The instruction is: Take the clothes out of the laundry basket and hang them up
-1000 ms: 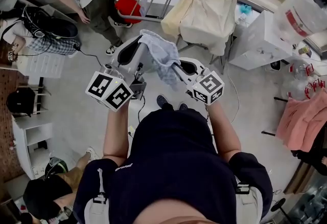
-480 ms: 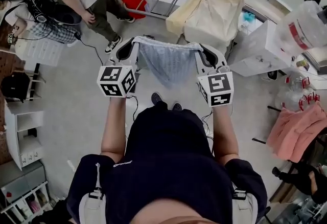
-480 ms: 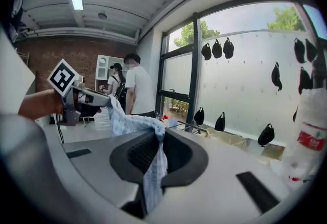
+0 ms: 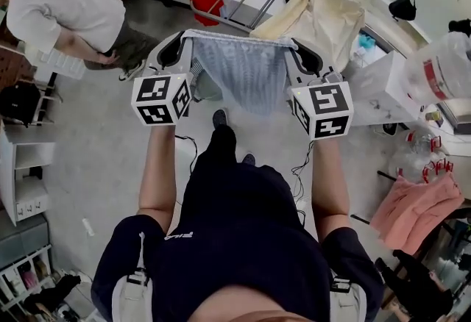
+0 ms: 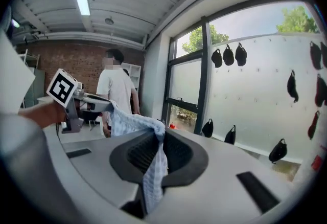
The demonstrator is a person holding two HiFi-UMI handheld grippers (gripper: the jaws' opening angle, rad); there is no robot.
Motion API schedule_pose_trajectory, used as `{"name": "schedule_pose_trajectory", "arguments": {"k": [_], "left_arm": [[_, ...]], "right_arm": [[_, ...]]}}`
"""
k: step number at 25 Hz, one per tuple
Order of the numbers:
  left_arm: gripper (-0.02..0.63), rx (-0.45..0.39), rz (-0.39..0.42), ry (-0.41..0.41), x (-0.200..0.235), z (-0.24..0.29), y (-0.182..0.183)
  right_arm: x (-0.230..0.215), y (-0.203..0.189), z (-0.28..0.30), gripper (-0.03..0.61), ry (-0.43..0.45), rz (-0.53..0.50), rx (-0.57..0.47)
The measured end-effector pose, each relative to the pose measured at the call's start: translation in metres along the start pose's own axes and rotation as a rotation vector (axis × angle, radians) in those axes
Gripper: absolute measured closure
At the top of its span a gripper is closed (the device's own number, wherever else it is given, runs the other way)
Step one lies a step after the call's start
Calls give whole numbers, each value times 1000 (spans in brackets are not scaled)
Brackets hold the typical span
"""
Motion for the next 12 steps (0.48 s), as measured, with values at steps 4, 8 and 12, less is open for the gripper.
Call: {"name": "schedule_pose_trajectory", "arguments": {"k": [4,8,12], "left_arm": [[571,-72,-5,-5,35,27,41],[571,-138,4,-49,68,68,88],[571,-176,56,-113,91,122,138]], "right_arm": [[-8,43,25,549,1,-18,-36],[-31,88,59,548,-45,-27,-69],[-66,128,95,548,-135,-43,-85]]}}
Point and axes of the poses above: the fingertips, and each gripper's own axes: z forward along the fingers, x to its left, y out of its top, the point moved 6 cm from there along -z, backward along the fingers, and after that the axes turned 6 degrees about x, right-handed, at the moved point
